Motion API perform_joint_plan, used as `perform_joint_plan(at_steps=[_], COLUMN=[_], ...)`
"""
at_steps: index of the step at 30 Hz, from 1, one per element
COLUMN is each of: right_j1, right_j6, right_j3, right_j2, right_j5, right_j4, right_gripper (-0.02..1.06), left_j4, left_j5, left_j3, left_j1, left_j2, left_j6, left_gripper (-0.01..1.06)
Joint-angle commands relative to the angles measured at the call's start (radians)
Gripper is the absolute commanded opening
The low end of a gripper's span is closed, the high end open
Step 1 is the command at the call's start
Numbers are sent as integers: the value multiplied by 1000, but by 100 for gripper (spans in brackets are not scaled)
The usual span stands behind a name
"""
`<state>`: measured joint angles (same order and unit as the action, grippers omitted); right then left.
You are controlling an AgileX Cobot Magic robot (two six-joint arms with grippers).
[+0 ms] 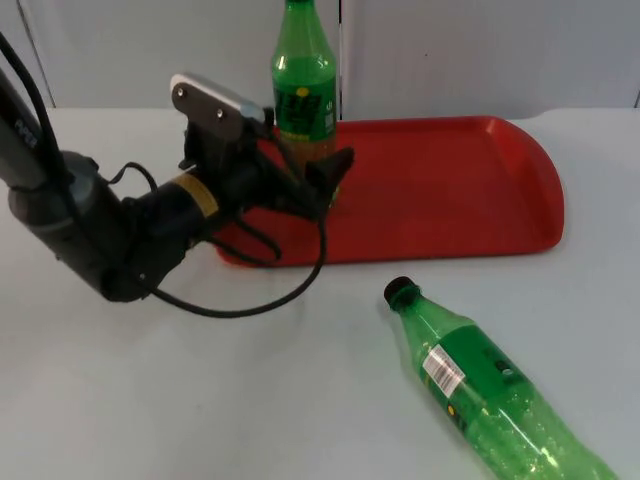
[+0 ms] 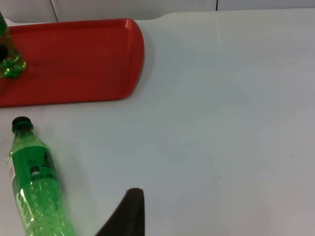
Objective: Place the bottle upright on the tray.
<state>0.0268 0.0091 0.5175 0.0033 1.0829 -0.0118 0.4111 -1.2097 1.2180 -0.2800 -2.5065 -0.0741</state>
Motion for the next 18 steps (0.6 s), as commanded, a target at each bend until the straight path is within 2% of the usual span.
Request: perform_joint_plan(at_steps=[1,5,9,18], right_j1=[-6,-6,-6,-6], right_j6=[-1,-1,-1,-1], right_j3=[-2,-2,-2,-2], right_j2=[-3,-3,-3,-3], right_j5=[-5,-5,-5,-5], right_j4=[-1,-1,-1,-1], right_gripper=[105,105,105,105], left_j4=[-23,-61,-71,-118], left_j5=[-11,-11,-11,-11], left_j3=[-35,-89,-171,-338], left_j1=[1,1,1,1], left_j2=[14,25,78,196], left_j6=[15,20,90,95], left_gripper=[105,105,105,105])
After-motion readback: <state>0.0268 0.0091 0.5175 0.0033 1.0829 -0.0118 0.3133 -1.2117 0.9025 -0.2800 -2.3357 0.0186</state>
